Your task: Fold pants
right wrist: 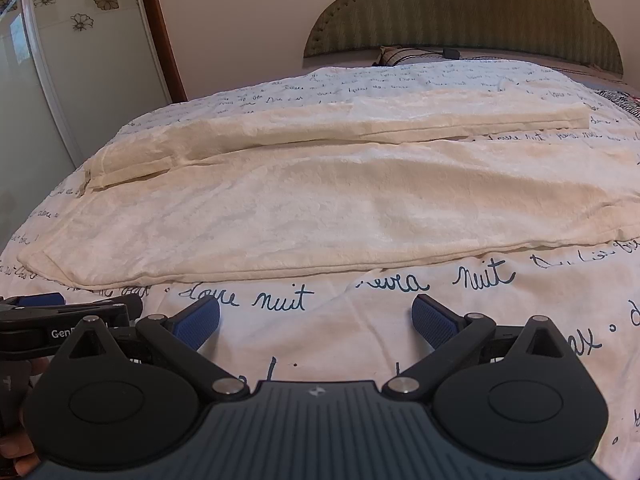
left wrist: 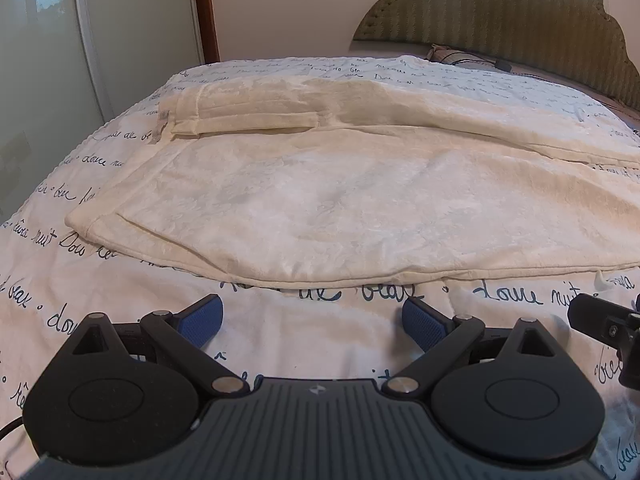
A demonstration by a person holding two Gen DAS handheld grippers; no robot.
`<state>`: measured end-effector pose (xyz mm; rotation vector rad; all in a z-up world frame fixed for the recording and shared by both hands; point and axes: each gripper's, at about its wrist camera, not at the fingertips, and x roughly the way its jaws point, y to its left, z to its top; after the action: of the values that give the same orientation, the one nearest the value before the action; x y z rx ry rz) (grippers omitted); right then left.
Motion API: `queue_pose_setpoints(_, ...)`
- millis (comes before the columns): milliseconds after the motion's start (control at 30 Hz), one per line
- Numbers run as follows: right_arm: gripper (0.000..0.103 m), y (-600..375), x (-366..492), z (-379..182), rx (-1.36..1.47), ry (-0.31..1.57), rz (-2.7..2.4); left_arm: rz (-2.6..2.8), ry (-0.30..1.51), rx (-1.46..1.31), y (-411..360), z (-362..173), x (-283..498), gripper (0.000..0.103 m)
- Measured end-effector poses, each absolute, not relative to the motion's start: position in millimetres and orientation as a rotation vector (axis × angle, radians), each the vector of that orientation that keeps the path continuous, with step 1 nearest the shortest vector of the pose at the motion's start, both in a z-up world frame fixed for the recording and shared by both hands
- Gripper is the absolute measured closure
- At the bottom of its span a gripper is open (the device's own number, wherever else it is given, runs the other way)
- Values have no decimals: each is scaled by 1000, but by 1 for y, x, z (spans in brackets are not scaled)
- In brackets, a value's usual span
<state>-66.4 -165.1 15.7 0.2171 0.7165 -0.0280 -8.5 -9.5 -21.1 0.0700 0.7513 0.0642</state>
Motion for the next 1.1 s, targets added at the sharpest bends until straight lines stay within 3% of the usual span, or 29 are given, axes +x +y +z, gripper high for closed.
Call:
queue_pose_setpoints(800, 0, -163, -68, 24, 203, 704, 1, 59, 748, 80, -8, -13, -11, 5)
queue_pose_setpoints(1100, 0, -149, -24, 83, 54, 535, 323, 57, 625, 43, 37, 13, 2, 6)
